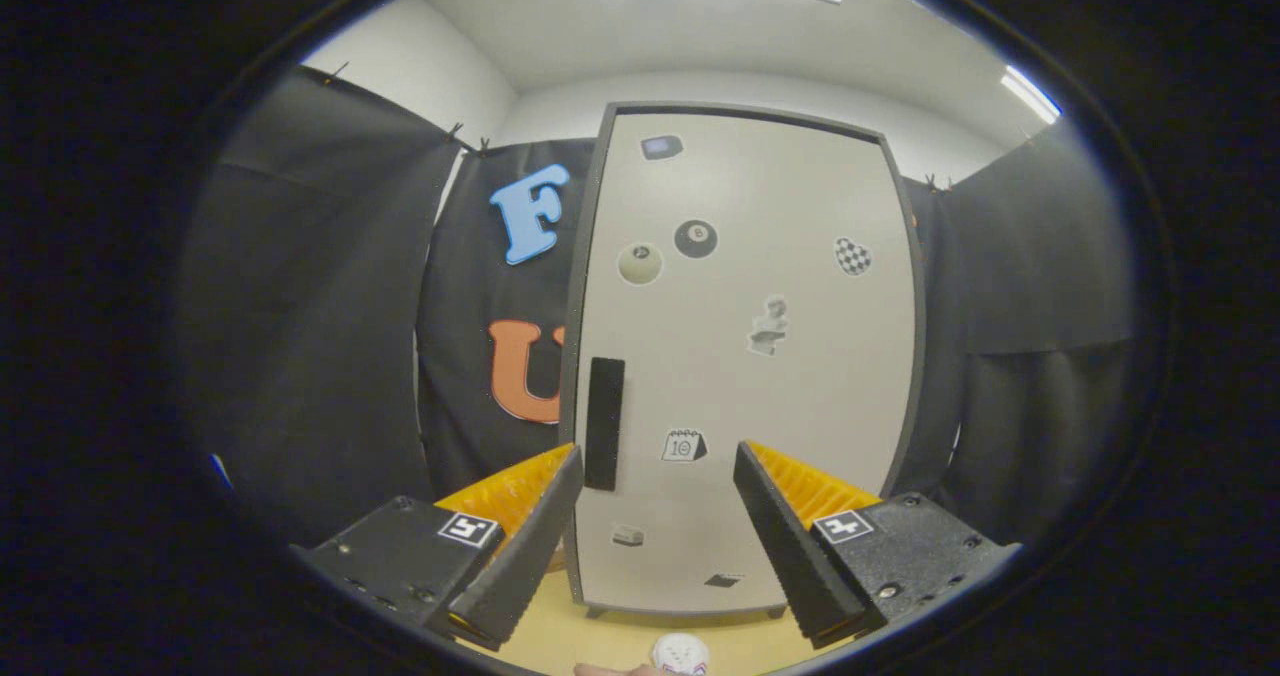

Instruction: Open the shoe cabinet door, grab the shoes and put them into the shoe cabinet, then close the shoe cabinet door.

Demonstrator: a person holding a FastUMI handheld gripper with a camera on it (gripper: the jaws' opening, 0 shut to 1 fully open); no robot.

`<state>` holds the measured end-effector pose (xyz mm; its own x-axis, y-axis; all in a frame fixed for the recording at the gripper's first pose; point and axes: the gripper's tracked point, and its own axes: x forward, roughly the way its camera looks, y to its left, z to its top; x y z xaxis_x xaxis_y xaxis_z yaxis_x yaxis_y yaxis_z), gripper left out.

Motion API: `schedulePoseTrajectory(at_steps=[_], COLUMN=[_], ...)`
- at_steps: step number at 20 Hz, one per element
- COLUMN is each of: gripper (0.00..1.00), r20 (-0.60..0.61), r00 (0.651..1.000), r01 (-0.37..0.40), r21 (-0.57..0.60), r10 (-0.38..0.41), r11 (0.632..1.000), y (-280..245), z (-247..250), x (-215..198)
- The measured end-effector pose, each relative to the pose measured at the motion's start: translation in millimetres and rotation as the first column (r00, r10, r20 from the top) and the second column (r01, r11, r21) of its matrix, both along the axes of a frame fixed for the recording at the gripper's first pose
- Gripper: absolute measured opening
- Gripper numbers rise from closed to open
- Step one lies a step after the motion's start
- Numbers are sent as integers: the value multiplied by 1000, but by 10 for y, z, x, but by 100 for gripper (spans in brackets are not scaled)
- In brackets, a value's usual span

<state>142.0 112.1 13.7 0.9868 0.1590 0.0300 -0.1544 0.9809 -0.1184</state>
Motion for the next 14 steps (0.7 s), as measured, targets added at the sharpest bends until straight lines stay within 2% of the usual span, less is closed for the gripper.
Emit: schedulePoseTrajectory(at_steps=[4,8,11,14], gripper=[99,98,98,97], r20=[-33,-51,-70,-92], r00=[999,997,997,995], r01=[-3,65,44,55], r21=[17,48,90,106], r10=[4,-63,-38,-45], r11=[1000,997,995,993], y=[224,234,355,360], z=[-37,-35,-91,-145], x=[333,759,989,1127])
